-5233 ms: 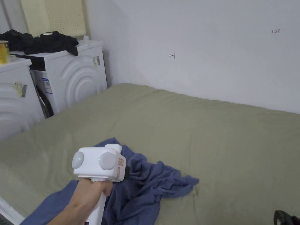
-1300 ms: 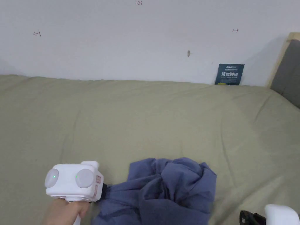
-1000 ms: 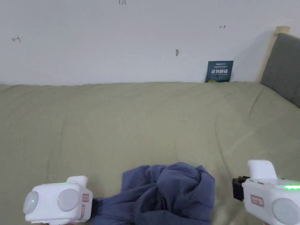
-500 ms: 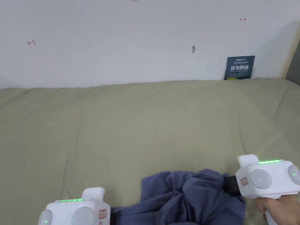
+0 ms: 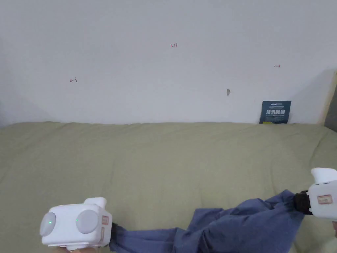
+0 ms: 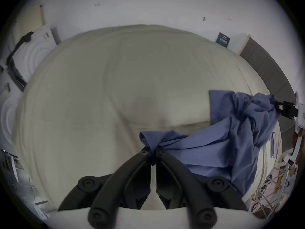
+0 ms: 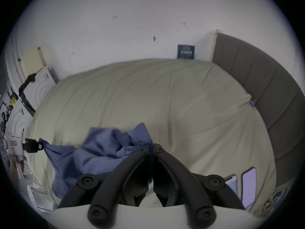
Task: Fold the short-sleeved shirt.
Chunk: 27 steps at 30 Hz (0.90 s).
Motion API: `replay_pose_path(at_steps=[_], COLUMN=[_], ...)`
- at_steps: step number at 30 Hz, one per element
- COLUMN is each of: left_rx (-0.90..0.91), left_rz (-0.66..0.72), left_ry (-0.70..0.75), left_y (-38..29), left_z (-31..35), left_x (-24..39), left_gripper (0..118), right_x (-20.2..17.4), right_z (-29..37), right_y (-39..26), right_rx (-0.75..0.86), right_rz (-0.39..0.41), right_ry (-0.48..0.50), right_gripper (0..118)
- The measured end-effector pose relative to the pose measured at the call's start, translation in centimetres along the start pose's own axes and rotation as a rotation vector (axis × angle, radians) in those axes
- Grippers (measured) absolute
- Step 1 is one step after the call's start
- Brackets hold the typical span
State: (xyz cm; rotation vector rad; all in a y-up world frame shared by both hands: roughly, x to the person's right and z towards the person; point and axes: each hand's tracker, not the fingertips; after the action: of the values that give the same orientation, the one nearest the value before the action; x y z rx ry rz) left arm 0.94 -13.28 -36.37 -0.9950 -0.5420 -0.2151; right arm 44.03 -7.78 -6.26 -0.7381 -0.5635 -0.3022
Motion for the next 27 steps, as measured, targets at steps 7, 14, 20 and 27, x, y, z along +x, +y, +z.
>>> replay_pose_path(at_steps=[7,14,20,27], left_rx=[0.218,0.397,0.487,0.471], left_rz=[-0.023,0.002,0.023,0.034], left_ry=[0.137,0.222,0.234,0.218], left_y=[3.7,5.6,7.6,10.1], left_z=[12.7,24.1,29.4,28.3], left_x=[-4.1,-5.4,-5.2,-5.3], left_gripper=[0,0,0,0], right_x=[1.6,2.3,1.3,0.2], right_z=[10.8,19.0,23.2,23.6], right_y=[2.7,5.8,8.7,11.4], right_rx=[0.167,0.309,0.394,0.416], right_rz=[-0.051,-0.074,-0.053,-0.018], right_ry=[0.006,0.002,-0.027,-0.047], right_gripper=[4,4,4,4])
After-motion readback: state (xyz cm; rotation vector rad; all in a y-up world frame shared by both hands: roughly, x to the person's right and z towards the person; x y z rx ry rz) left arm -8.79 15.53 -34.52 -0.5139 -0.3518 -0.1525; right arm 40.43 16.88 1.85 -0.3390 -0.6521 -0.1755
